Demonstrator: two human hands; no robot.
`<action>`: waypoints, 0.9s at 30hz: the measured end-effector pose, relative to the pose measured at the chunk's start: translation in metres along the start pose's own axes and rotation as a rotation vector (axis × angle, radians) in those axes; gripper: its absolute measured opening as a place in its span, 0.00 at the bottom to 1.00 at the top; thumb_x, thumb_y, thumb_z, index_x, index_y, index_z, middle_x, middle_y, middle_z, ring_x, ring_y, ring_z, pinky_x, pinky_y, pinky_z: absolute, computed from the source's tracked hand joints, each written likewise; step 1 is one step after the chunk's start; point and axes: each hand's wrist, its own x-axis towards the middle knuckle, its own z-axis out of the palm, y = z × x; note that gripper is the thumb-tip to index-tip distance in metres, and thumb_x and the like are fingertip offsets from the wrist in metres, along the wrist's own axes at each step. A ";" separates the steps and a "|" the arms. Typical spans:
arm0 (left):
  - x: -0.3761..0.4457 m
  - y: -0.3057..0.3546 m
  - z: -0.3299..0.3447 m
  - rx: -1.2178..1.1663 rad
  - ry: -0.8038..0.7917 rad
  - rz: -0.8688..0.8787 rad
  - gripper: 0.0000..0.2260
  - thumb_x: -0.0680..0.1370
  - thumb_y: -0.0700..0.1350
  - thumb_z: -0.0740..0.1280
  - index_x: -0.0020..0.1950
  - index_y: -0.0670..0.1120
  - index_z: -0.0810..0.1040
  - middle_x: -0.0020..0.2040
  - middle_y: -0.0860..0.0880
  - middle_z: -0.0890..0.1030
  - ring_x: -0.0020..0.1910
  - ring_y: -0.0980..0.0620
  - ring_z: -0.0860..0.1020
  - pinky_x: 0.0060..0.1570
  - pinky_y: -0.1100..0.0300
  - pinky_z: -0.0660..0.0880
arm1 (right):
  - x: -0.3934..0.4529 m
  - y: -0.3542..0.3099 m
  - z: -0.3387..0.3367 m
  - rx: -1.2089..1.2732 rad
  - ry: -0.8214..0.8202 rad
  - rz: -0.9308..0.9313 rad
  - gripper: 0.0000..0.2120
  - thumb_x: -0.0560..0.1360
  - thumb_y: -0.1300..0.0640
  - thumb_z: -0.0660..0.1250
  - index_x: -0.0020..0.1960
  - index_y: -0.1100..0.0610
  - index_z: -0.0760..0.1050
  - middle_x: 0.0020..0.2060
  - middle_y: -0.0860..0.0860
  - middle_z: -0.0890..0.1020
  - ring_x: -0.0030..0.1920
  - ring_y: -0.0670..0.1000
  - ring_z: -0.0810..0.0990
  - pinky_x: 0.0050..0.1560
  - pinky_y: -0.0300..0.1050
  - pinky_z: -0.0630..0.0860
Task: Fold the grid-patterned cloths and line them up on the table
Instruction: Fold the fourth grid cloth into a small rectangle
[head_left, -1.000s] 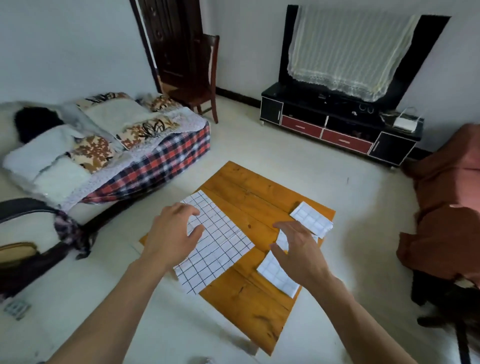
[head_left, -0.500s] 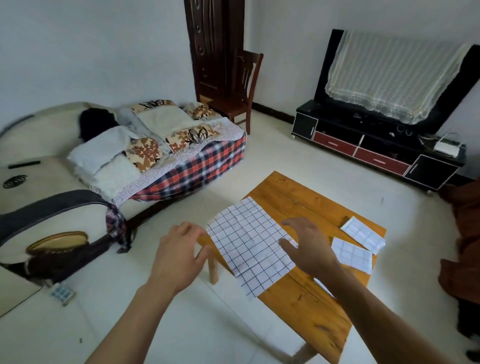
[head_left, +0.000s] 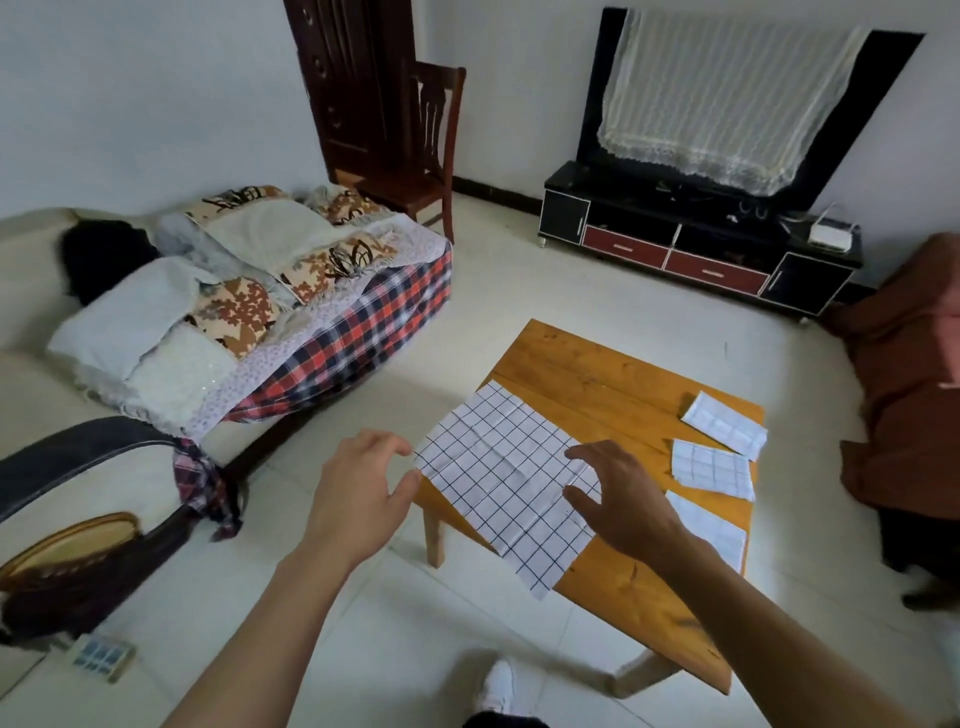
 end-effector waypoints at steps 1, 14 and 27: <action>0.009 -0.002 0.004 0.005 -0.016 0.013 0.10 0.77 0.51 0.68 0.57 0.52 0.77 0.57 0.54 0.77 0.57 0.51 0.75 0.58 0.48 0.74 | 0.011 0.003 0.002 0.013 0.008 0.006 0.23 0.78 0.47 0.67 0.71 0.50 0.69 0.71 0.48 0.71 0.70 0.50 0.69 0.67 0.48 0.71; 0.134 -0.027 0.012 0.071 -0.166 0.059 0.08 0.77 0.50 0.69 0.55 0.53 0.77 0.57 0.57 0.76 0.59 0.53 0.72 0.60 0.50 0.72 | 0.137 0.005 0.027 0.185 0.021 0.132 0.22 0.77 0.48 0.68 0.70 0.51 0.70 0.69 0.50 0.73 0.67 0.52 0.72 0.64 0.48 0.72; 0.263 -0.069 0.050 0.016 -0.377 0.314 0.10 0.79 0.50 0.67 0.59 0.51 0.77 0.58 0.55 0.77 0.58 0.57 0.72 0.57 0.61 0.70 | 0.157 0.002 0.047 0.104 0.120 0.462 0.21 0.76 0.49 0.70 0.67 0.53 0.74 0.62 0.51 0.77 0.43 0.46 0.78 0.49 0.44 0.75</action>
